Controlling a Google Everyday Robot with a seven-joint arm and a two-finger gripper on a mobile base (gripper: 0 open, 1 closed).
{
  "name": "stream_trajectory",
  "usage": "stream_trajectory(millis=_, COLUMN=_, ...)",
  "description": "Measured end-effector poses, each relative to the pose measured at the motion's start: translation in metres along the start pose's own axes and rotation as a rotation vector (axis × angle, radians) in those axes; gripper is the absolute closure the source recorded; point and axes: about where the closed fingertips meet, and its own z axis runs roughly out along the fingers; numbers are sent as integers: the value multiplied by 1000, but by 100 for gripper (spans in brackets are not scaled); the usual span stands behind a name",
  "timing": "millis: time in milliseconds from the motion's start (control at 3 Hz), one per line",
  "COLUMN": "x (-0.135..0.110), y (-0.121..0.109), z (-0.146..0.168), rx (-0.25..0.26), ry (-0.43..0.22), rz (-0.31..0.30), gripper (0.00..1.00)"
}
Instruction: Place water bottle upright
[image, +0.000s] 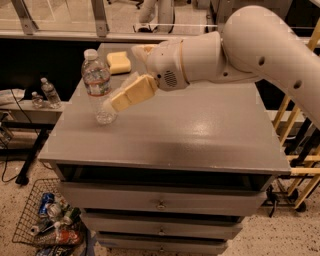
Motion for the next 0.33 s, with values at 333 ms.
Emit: stream_trajectory(millis=333, x=0, y=0, z=0, rx=0, ry=0, rz=0, gripper=0)
